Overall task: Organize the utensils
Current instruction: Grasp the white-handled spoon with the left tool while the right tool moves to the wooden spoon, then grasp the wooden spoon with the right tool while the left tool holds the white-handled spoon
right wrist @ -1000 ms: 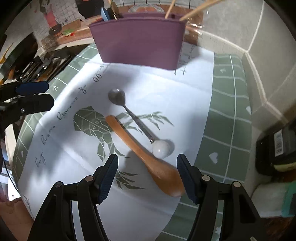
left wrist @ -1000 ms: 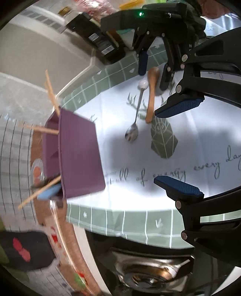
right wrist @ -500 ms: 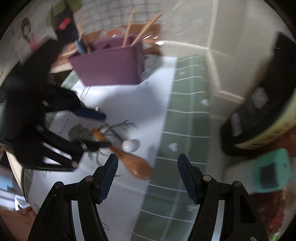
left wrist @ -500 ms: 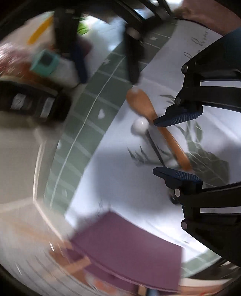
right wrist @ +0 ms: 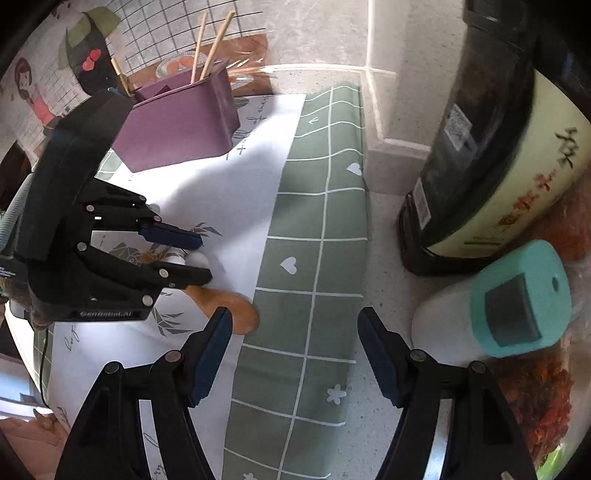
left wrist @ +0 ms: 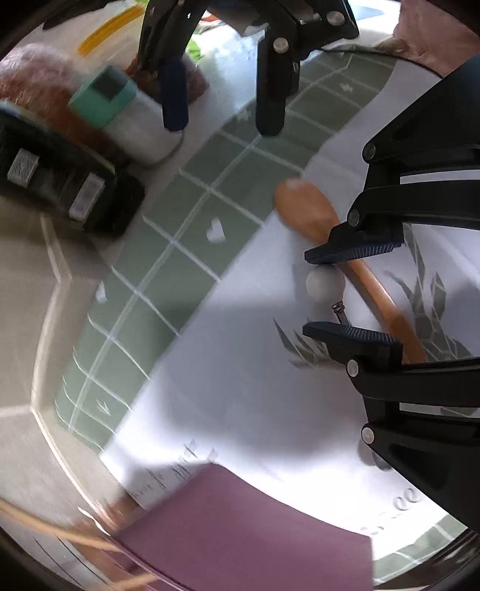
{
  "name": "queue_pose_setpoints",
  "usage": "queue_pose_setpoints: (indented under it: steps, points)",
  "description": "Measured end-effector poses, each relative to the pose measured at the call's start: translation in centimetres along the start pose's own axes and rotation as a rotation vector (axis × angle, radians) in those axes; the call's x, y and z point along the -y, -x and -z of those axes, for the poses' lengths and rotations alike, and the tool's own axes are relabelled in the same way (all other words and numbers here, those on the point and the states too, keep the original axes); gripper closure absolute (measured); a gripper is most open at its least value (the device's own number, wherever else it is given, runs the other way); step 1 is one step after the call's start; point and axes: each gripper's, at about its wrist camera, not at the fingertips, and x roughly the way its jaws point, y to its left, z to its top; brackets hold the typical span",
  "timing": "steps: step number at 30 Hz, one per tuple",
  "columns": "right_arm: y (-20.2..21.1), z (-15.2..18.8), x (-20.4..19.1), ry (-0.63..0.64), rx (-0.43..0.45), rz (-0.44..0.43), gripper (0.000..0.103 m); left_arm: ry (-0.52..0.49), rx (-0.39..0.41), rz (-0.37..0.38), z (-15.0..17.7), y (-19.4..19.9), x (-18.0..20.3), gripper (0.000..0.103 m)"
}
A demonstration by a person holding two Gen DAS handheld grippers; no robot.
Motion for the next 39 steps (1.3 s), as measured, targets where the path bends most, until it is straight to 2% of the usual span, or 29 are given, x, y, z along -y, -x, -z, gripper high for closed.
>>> queue_pose_setpoints:
  steps: [4,8,15,18,21,22,23,25,29,31,35,39]
  points:
    - [-0.5,-0.4,-1.3,0.07,0.0,-0.005,0.035,0.084,0.036,-0.099,1.3,1.1,-1.7,0.077]
    - [-1.4,-0.3,-3.3,0.146,-0.027,-0.019,0.035,0.229,0.086,-0.13,3.4,2.8,-4.2,0.08]
    - [-4.0,-1.2,-8.1,0.323,-0.052,-0.06,0.035,0.513,0.11,-0.149,11.3,5.6,-9.3,0.08]
    - [-5.9,-1.8,-9.4,0.358,-0.08,-0.058,0.035,0.594,0.125,-0.179,14.3,6.9,-10.1,0.081]
    - [-7.4,-2.0,-9.9,0.343,-0.117,-0.041,0.04,0.659,0.152,-0.205,16.8,7.9,-9.2,0.081]
    - [-7.5,-2.1,-10.0,0.335,-0.118,-0.041,0.047,0.673,0.169,-0.208,17.6,8.5,-9.0,0.081]
    - [-7.3,-2.0,-10.2,0.321,-0.129,-0.04,0.059,0.677,0.185,-0.203,18.3,9.0,-8.7,0.081]
    - [-6.8,-1.7,-10.6,0.299,-0.16,-0.069,0.071,0.665,0.213,-0.179,19.0,9.9,-8.0,0.081]
    - [-5.5,-0.7,-12.5,0.26,-0.22,-0.278,0.079,0.629,0.239,-0.166,19.5,10.7,-6.5,0.079]
    - [-5.2,-0.4,-13.5,0.27,-0.217,-0.314,0.079,0.609,0.238,-0.165,20.0,11.3,-6.1,0.079]
    - [-5.7,-0.1,-15.2,0.36,-0.176,-0.239,0.078,0.546,0.205,-0.196,19.9,11.8,-6.3,0.073]
    - [-6.1,-0.7,-15.3,0.354,-0.166,-0.229,0.078,0.388,0.101,-0.245,17.9,10.2,-6.2,0.068]
